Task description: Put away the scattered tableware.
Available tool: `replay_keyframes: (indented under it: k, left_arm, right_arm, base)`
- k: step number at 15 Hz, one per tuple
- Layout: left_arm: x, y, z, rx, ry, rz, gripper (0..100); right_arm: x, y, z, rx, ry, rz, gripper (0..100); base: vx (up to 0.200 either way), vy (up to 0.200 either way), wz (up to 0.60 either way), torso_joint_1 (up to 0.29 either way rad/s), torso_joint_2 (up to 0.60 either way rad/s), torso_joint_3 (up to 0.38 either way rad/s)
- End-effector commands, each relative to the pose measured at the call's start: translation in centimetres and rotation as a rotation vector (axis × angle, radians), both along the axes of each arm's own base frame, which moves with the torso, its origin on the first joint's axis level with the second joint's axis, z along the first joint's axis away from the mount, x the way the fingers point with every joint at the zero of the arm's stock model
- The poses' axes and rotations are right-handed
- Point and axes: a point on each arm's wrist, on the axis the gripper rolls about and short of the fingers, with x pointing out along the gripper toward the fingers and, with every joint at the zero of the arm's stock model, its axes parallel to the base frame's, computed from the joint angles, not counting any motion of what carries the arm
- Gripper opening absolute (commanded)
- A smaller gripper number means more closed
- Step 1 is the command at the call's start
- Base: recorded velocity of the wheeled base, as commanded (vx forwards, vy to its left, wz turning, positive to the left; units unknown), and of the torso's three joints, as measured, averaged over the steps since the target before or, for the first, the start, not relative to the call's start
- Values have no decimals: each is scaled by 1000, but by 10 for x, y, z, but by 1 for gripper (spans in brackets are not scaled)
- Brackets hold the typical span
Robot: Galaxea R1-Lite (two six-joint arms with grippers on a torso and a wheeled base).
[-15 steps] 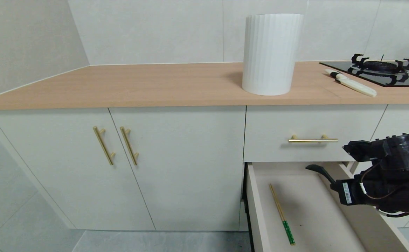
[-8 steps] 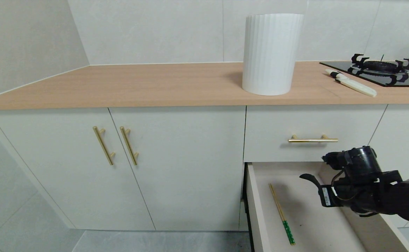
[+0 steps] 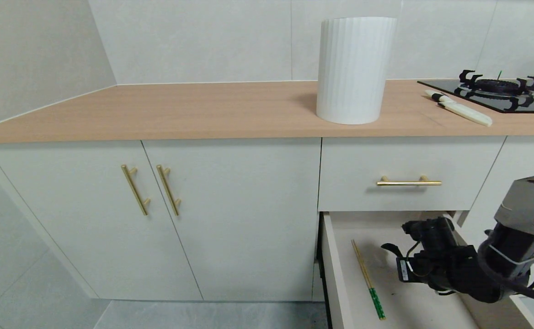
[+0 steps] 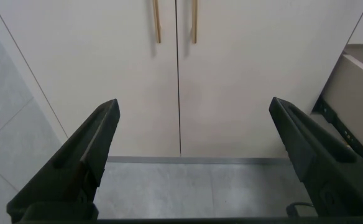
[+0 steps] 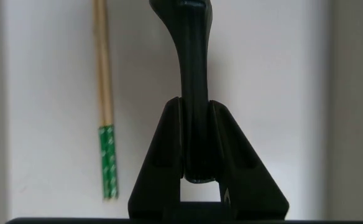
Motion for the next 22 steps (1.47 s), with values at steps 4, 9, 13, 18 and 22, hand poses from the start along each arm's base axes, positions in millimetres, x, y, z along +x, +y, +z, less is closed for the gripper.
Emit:
replay_keyframes:
  k: [4,9,13,18,22]
  left_arm:
    - [0,0,0,-2,2,1,100]
    - [0,0,0,-2,2,1,100]
    - [0,0,0,0,2,1,100]
    - [0,0,0,0,2,1,100]
    - [0,0,0,-2,2,1,100]
  right_arm:
    - [1,0,-38,-44,63,-21,0]
    - [1,0,-39,-45,66,-21,0]
    - [1,0,-41,-48,70,-22,0]
    - [0,-1,-40,-47,69,-24,100]
    - [-5,-3,-24,-29,37,-31,100]
  base:
    - [0,0,0,0,0,0]
    - [0,0,0,0,0,0]
    - [0,0,0,0,0,0]
    - [0,0,0,0,0,0]
    - [0,0,0,0,0,0]
